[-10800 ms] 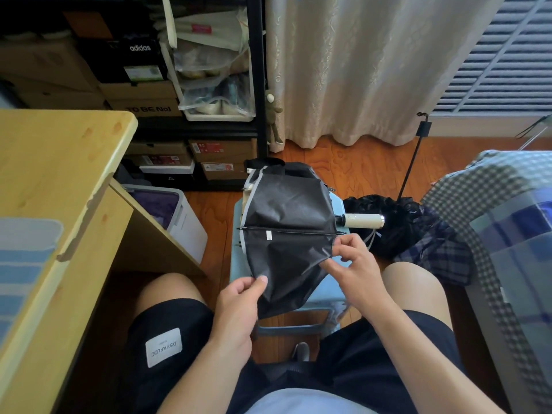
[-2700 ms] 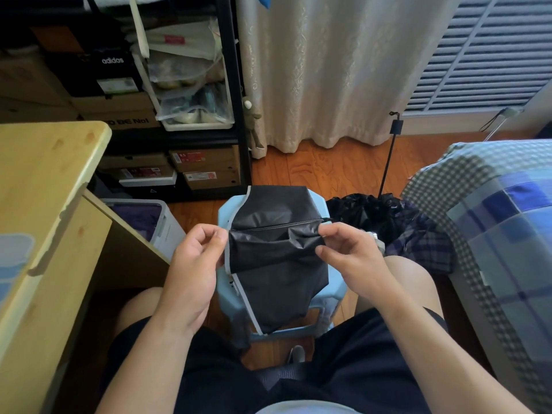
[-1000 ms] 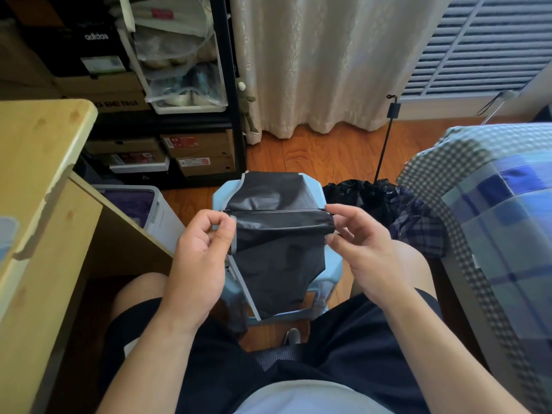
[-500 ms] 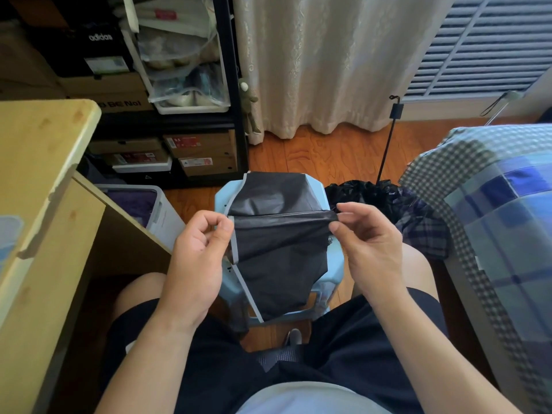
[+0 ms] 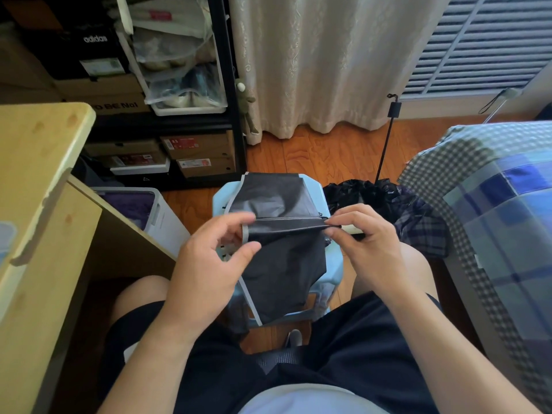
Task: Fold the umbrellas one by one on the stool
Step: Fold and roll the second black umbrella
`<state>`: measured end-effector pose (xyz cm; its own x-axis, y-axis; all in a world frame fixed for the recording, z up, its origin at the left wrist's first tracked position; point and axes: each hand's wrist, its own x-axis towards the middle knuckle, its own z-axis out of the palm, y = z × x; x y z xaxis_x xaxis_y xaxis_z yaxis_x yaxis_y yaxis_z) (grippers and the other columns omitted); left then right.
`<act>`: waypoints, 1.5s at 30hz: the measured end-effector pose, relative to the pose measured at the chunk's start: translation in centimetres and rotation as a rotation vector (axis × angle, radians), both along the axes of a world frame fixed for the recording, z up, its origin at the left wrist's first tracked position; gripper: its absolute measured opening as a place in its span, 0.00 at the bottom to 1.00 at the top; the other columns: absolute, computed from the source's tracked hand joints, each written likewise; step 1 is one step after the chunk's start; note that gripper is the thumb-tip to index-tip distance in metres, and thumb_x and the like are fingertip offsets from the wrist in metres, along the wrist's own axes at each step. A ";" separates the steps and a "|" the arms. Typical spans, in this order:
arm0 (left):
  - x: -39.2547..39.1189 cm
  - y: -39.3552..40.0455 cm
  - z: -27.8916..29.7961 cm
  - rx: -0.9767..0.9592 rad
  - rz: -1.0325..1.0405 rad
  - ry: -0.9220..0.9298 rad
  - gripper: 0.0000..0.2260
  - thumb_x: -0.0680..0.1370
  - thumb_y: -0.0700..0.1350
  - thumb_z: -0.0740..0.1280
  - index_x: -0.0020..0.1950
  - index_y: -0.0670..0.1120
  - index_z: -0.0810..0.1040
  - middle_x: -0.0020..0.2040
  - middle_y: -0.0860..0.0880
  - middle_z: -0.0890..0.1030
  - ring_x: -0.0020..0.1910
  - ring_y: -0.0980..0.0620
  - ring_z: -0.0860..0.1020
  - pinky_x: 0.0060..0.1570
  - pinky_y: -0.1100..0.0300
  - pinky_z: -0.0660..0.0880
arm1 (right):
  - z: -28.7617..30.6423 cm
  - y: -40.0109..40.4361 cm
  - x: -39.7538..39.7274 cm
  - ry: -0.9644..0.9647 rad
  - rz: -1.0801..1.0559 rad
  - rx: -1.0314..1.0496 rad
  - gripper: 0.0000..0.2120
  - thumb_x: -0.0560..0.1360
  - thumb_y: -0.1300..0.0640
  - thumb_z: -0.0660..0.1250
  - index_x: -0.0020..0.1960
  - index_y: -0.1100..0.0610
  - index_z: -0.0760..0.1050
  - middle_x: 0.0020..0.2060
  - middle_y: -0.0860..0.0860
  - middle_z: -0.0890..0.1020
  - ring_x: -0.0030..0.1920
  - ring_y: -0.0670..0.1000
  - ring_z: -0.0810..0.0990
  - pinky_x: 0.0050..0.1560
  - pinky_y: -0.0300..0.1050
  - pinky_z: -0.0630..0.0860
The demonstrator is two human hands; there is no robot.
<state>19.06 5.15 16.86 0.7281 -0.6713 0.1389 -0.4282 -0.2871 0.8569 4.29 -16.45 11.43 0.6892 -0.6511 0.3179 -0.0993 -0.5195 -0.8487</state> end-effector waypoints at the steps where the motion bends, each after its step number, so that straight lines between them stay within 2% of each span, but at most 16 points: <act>1: 0.0 -0.1 0.0 0.008 0.010 -0.077 0.12 0.77 0.44 0.74 0.56 0.58 0.81 0.49 0.62 0.81 0.54 0.58 0.80 0.52 0.69 0.76 | -0.1 -0.1 0.0 0.004 0.002 0.002 0.12 0.73 0.64 0.78 0.49 0.49 0.84 0.48 0.44 0.83 0.53 0.51 0.82 0.56 0.52 0.80; 4: -0.1 -0.4 0.1 0.002 0.024 -0.138 0.06 0.78 0.43 0.72 0.50 0.55 0.82 0.46 0.61 0.81 0.52 0.57 0.80 0.48 0.71 0.75 | -0.4 -0.1 -0.1 0.040 -0.012 0.065 0.15 0.72 0.64 0.78 0.54 0.50 0.82 0.49 0.45 0.83 0.54 0.49 0.82 0.59 0.53 0.80; 6: 0.0 -0.3 0.0 -0.006 0.025 -0.115 0.06 0.78 0.44 0.72 0.50 0.55 0.82 0.46 0.62 0.81 0.52 0.58 0.80 0.49 0.72 0.75 | -0.5 0.0 -0.1 0.042 -0.063 0.162 0.17 0.72 0.64 0.78 0.52 0.46 0.79 0.47 0.42 0.83 0.53 0.48 0.83 0.58 0.53 0.81; 9: 0.0 -0.2 0.0 -0.011 0.033 -0.090 0.07 0.77 0.44 0.73 0.49 0.57 0.82 0.46 0.62 0.82 0.53 0.59 0.80 0.49 0.73 0.75 | -0.9 0.2 -0.2 0.010 -0.071 0.309 0.18 0.73 0.64 0.78 0.50 0.44 0.77 0.46 0.45 0.83 0.52 0.51 0.84 0.58 0.57 0.81; 13: -0.1 -0.2 0.0 -0.001 0.027 -0.071 0.08 0.77 0.44 0.72 0.49 0.59 0.81 0.48 0.62 0.82 0.52 0.59 0.80 0.48 0.73 0.75 | -0.7 0.9 -0.2 0.088 -0.007 0.257 0.19 0.75 0.64 0.76 0.62 0.51 0.79 0.53 0.40 0.84 0.60 0.44 0.82 0.65 0.51 0.78; 15: 0.0 -0.1 0.0 0.003 0.029 -0.070 0.07 0.77 0.44 0.72 0.49 0.57 0.82 0.46 0.61 0.82 0.52 0.59 0.80 0.48 0.73 0.75 | -0.4 1.0 -0.2 0.064 -0.026 0.199 0.19 0.75 0.65 0.75 0.64 0.53 0.79 0.55 0.43 0.84 0.60 0.44 0.81 0.65 0.47 0.78; 19: 0.0 0.0 0.1 -0.003 0.035 -0.053 0.06 0.77 0.44 0.72 0.50 0.56 0.82 0.46 0.62 0.82 0.52 0.59 0.80 0.48 0.73 0.75 | 0.3 0.9 -0.5 0.000 -0.064 0.093 0.17 0.75 0.65 0.75 0.62 0.56 0.81 0.53 0.47 0.85 0.58 0.46 0.82 0.59 0.39 0.79; 23: 0.1 0.2 0.3 -0.009 0.041 -0.055 0.07 0.77 0.46 0.71 0.50 0.59 0.80 0.46 0.63 0.82 0.52 0.60 0.80 0.48 0.73 0.75 | 0.2 0.7 -0.6 -0.015 -0.025 0.016 0.14 0.74 0.67 0.75 0.58 0.57 0.83 0.48 0.51 0.84 0.53 0.52 0.83 0.55 0.45 0.80; 28: 0.4 0.3 0.3 0.010 0.038 -0.064 0.09 0.77 0.44 0.72 0.49 0.60 0.81 0.47 0.62 0.82 0.52 0.61 0.80 0.49 0.73 0.75 | 0.1 0.8 -0.4 -0.070 -0.028 0.081 0.14 0.73 0.70 0.75 0.52 0.53 0.84 0.45 0.47 0.83 0.48 0.47 0.83 0.49 0.35 0.78; 31: 0.2 0.4 0.5 0.018 0.031 -0.162 0.06 0.77 0.44 0.73 0.48 0.56 0.82 0.48 0.57 0.79 0.53 0.60 0.78 0.50 0.74 0.73 | 0.1 0.8 -0.3 -0.057 -0.055 0.076 0.11 0.73 0.70 0.76 0.47 0.54 0.85 0.45 0.49 0.82 0.48 0.50 0.81 0.46 0.35 0.76; 33: 0.1 0.4 0.7 0.027 0.038 -0.205 0.05 0.76 0.45 0.73 0.47 0.55 0.82 0.50 0.53 0.75 0.55 0.62 0.74 0.53 0.76 0.69 | 0.2 0.7 -0.3 -0.070 -0.057 0.085 0.10 0.72 0.71 0.75 0.46 0.56 0.85 0.48 0.51 0.82 0.51 0.52 0.81 0.47 0.37 0.77; 35: 0.4 -0.2 1.0 0.028 0.029 -0.209 0.04 0.75 0.47 0.73 0.47 0.56 0.81 0.54 0.54 0.74 0.59 0.61 0.73 0.58 0.75 0.68 | 0.6 0.5 -0.1 -0.072 -0.044 0.197 0.13 0.74 0.71 0.74 0.45 0.53 0.84 0.49 0.50 0.85 0.54 0.53 0.83 0.52 0.42 0.80; 37: 1.3 -1.4 1.2 -0.002 0.091 -0.261 0.04 0.77 0.46 0.71 0.51 0.53 0.81 0.58 0.53 0.74 0.60 0.60 0.73 0.61 0.73 0.67 | 1.3 -0.2 1.1 -0.027 -0.049 0.293 0.12 0.76 0.69 0.72 0.46 0.51 0.83 0.45 0.48 0.86 0.50 0.49 0.85 0.52 0.42 0.80; 40: 2.6 -2.9 1.5 -0.064 0.226 -0.392 0.09 0.81 0.41 0.68 0.60 0.46 0.80 0.59 0.49 0.76 0.61 0.55 0.74 0.62 0.68 0.71 | 1.8 -3.0 5.6 0.096 -0.071 0.219 0.08 0.77 0.64 0.72 0.46 0.51 0.81 0.41 0.45 0.84 0.43 0.44 0.81 0.47 0.36 0.77; 43: 2.4 -3.8 0.0 0.044 0.001 -0.464 0.09 0.82 0.41 0.67 0.61 0.47 0.81 0.59 0.52 0.80 0.61 0.57 0.74 0.64 0.62 0.72 | 0.3 -6.8 11.4 0.265 -0.089 0.193 0.07 0.78 0.60 0.72 0.53 0.50 0.79 0.46 0.48 0.83 0.49 0.49 0.81 0.53 0.45 0.78; 45: 2.5 -4.8 -2.0 0.293 -0.176 -0.409 0.16 0.83 0.49 0.65 0.71 0.51 0.77 0.69 0.52 0.76 0.72 0.54 0.69 0.74 0.53 0.67 | -1.2 -8.6 14.0 0.485 -0.086 0.185 0.12 0.79 0.57 0.70 0.63 0.52 0.77 0.55 0.52 0.82 0.58 0.55 0.80 0.59 0.50 0.78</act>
